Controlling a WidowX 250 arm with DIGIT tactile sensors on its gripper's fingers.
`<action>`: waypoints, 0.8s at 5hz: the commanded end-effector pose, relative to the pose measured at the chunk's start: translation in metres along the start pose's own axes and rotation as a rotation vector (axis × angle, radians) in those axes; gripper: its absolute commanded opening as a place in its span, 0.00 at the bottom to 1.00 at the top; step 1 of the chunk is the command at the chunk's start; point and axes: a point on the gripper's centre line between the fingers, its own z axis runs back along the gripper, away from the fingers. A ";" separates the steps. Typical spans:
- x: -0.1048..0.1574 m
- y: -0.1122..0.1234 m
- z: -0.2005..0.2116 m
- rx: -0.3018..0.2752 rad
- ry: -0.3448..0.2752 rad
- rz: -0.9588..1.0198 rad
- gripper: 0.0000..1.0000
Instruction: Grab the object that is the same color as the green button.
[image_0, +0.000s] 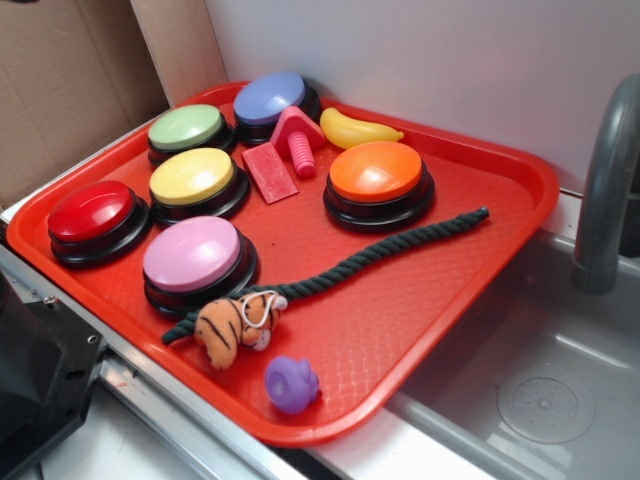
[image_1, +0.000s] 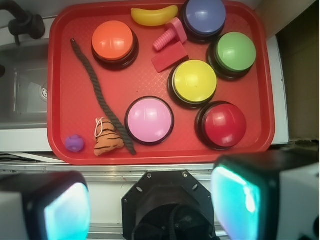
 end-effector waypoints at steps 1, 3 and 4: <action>0.000 0.000 0.000 0.000 0.000 0.000 1.00; 0.026 -0.023 -0.035 -0.041 -0.016 -0.004 1.00; 0.038 -0.041 -0.061 -0.061 -0.023 0.023 1.00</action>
